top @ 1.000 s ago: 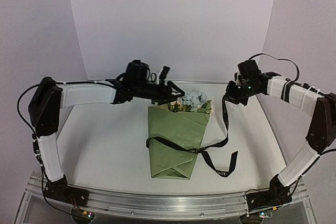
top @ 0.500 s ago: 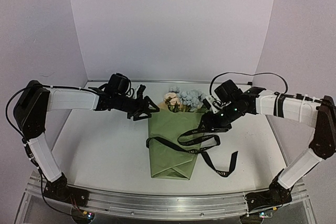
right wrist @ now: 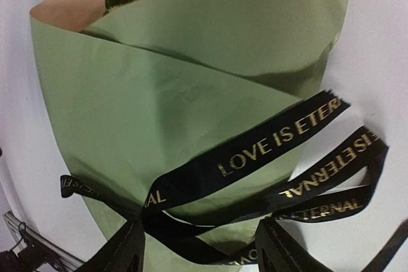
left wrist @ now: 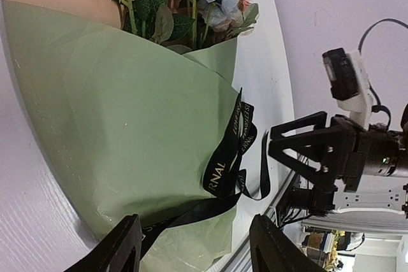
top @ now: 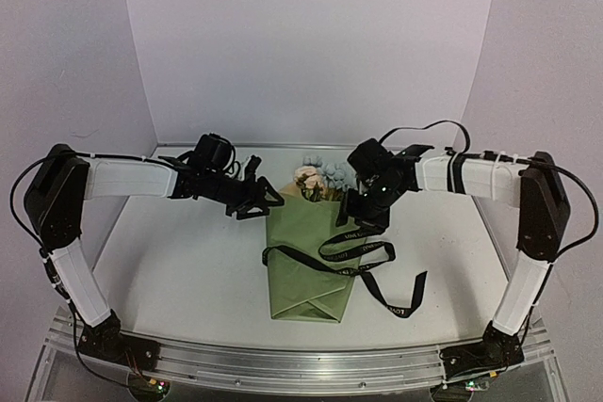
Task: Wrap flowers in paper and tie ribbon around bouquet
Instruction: Cross the ribbon over the folded bouquet.
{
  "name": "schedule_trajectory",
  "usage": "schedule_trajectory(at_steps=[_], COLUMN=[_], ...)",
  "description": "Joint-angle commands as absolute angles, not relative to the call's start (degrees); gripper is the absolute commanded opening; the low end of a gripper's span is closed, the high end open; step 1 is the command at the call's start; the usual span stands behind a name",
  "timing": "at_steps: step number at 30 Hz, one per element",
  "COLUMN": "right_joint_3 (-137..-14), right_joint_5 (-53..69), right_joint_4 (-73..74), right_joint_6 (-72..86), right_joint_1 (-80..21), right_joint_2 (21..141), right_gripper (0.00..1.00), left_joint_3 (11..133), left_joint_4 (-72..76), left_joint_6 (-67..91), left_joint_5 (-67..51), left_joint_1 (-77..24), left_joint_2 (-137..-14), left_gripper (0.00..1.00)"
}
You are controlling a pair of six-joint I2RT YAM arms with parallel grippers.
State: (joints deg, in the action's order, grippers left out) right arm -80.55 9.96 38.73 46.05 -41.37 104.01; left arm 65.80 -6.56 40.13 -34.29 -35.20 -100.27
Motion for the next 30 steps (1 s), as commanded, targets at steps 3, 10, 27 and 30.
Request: schedule_trajectory(at_steps=[3,10,27,30], right_joint_3=[-76.93,-74.34,-74.03,-74.83], right_joint_5=[4.12,1.39,0.0,0.0], right_joint_4=[29.77,26.9,24.61,24.61], right_joint_6=[62.58,66.51,68.6,68.04], right_joint_1=[-44.88,-45.12,-45.12,-45.14], right_joint_2=[105.11,105.8,108.03,108.8], right_gripper=[0.54,0.53,0.44,0.36], left_joint_3=[63.98,63.01,62.72,63.05], left_joint_4=[-8.15,-9.76,-14.12,-14.75], left_joint_6=[38.02,36.45,31.83,30.95], left_joint_5=[-33.86,-33.66,-31.7,-31.33], left_joint_1=[-34.7,-34.54,-34.64,-34.64], left_joint_2=[-96.36,-95.32,-94.44,-94.54], left_gripper=[0.59,0.59,0.57,0.57])
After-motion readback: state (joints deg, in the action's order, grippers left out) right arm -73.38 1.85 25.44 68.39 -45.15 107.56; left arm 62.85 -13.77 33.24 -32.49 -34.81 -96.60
